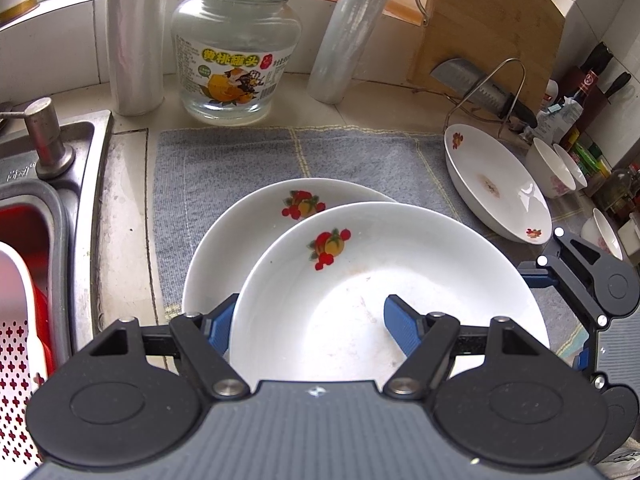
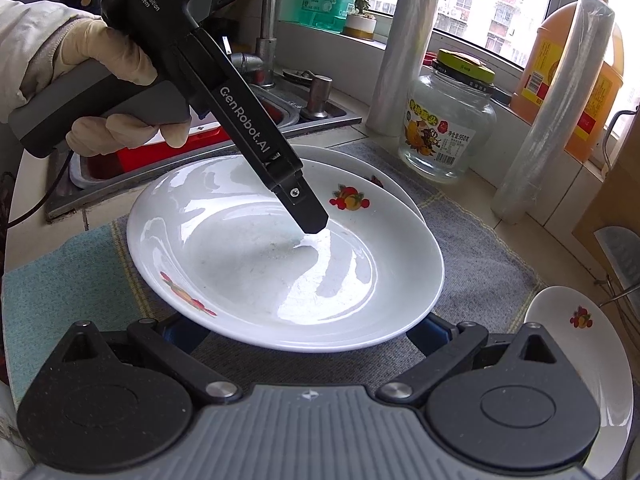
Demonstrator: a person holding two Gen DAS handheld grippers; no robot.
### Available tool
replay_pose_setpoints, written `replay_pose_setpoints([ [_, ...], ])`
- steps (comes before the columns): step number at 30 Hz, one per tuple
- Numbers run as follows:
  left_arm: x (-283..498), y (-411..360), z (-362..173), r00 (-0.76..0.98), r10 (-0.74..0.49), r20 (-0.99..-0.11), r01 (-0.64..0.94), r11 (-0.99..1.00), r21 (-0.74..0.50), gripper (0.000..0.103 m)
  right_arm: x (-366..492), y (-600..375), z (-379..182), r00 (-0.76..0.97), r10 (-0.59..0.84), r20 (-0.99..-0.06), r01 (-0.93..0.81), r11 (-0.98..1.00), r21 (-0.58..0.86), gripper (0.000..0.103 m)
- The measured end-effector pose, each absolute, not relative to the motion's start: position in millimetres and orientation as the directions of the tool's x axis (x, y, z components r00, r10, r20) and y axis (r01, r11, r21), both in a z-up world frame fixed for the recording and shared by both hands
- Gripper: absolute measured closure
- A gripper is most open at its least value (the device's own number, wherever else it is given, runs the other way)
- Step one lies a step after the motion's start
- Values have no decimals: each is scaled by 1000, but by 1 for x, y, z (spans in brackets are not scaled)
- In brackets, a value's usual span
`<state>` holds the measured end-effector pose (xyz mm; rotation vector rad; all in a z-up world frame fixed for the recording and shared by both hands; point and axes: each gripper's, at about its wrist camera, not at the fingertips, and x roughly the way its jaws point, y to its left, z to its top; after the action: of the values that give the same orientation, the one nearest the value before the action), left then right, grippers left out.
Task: Organize plates and bowls
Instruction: 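Lower the held plate onto the first plate with the left tool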
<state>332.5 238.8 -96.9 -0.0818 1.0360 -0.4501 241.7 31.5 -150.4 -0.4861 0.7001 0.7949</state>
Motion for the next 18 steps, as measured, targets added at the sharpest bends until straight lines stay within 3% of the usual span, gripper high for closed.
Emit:
replay_pose_setpoints([
  [18,335,225,-95,428,-329,-842,377,911,-165,24,247,30,-151,488,474,-732,-781,612,-125,0],
])
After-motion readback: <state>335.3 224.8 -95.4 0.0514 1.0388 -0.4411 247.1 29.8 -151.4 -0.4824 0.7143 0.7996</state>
